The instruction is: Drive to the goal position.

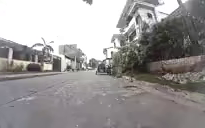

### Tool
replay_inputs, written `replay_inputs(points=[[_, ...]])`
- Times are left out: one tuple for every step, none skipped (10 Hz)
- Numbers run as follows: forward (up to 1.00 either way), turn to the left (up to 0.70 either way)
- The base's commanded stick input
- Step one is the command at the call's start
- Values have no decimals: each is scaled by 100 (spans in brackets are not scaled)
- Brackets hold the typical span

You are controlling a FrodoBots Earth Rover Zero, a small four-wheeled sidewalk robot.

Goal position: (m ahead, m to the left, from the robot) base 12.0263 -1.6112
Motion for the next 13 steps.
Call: replay_inputs(points=[[100,0],[100,0],[100,0],[100,0],[100,0],[100,1],[100,5],[100,3],[100,0],[100,2],[100,3],[100,3],[100,3]])
